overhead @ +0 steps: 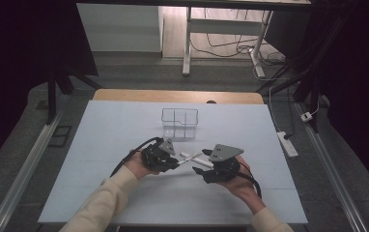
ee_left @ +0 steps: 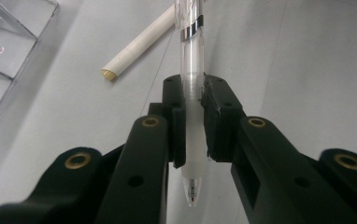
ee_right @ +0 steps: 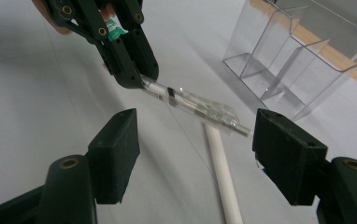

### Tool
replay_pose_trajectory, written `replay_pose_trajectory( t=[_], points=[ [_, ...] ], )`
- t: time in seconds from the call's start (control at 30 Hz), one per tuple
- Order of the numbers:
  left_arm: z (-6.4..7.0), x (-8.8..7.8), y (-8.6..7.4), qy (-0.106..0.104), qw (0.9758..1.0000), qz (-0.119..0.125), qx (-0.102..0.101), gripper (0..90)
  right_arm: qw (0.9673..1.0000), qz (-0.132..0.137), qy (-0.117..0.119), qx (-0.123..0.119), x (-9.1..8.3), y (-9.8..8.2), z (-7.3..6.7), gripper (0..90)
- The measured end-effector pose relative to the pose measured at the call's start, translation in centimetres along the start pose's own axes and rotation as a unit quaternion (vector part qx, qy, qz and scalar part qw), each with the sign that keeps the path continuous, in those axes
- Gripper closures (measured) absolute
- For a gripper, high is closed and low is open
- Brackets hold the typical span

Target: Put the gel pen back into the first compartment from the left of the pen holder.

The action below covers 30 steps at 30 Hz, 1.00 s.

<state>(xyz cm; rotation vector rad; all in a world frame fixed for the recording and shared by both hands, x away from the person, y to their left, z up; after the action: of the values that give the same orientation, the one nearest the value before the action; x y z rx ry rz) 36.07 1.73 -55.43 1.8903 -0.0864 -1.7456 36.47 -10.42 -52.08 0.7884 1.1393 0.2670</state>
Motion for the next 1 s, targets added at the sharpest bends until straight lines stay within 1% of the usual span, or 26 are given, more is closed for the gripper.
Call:
replay_pose_trajectory(
  t=[0.1,0.13,0.17,0.2,0.33,0.43,0.53,0.63,0.83,0.9,1.0],
  points=[
    [0.3,0.3,0.1,-0.002,1.0000,-0.004,0.003,79.7,1.0000,-0.001,0.003,-0.002,0.3,0.3,-0.1,31.2],
    [0.4,0.4,0.1,0.000,1.0000,-0.007,0.004,79.7,1.0000,-0.004,0.004,-0.003,0.4,0.3,-0.2,31.3],
    [0.4,0.5,0.1,0.003,0.9999,-0.014,0.010,79.6,1.0000,-0.005,0.004,-0.004,0.5,0.3,-0.2,31.4],
    [0.5,0.6,0.1,0.002,0.9998,-0.016,0.012,79.6,0.9999,-0.007,0.006,-0.006,0.6,0.4,-0.3,31.5],
    [0.8,0.9,0.3,-0.002,0.9997,-0.018,0.016,79.6,0.9997,-0.015,0.009,-0.016,0.9,0.6,-0.7,32.0],
    [0.9,1.0,0.3,-0.004,0.9996,-0.022,0.018,79.6,0.9993,-0.023,0.008,-0.028,1.1,0.7,-0.9,32.5],
    [1.0,1.1,0.3,-0.006,0.9996,-0.022,0.019,79.6,0.9991,-0.028,0.013,-0.029,1.4,0.8,-1.2,33.7],
    [1.1,1.1,0.3,-0.010,0.9996,-0.019,0.019,79.6,0.9983,-0.043,0.014,-0.038,1.8,0.6,-1.3,35.2],
    [1.4,0.9,0.4,-0.020,0.9995,-0.014,0.023,79.6,0.9951,-0.076,0.005,-0.062,2.6,-0.3,-1.5,39.8],
    [1.5,0.8,0.4,-0.026,0.9993,-0.012,0.024,79.5,0.9923,-0.095,-0.003,-0.079,2.8,-0.7,-1.6,41.7],
    [1.9,0.7,0.6,-0.040,0.9989,-0.005,0.025,79.5,0.9870,-0.116,-0.011,-0.111,3.2,-1.2,-1.8,50.4]
  ],
)
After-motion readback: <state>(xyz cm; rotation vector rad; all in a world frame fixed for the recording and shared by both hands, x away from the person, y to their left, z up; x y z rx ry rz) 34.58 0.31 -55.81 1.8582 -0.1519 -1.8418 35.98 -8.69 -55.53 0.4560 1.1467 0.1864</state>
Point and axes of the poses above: each handheld gripper's, and its own axes: x roughly forward along the jaws, y roughly out of its top, z roughly to its right, the point moved 10 cm from there along x, roughly forward along the jaws, and after that the axes turned 10 degrees about -z, right-handed, at the moved point
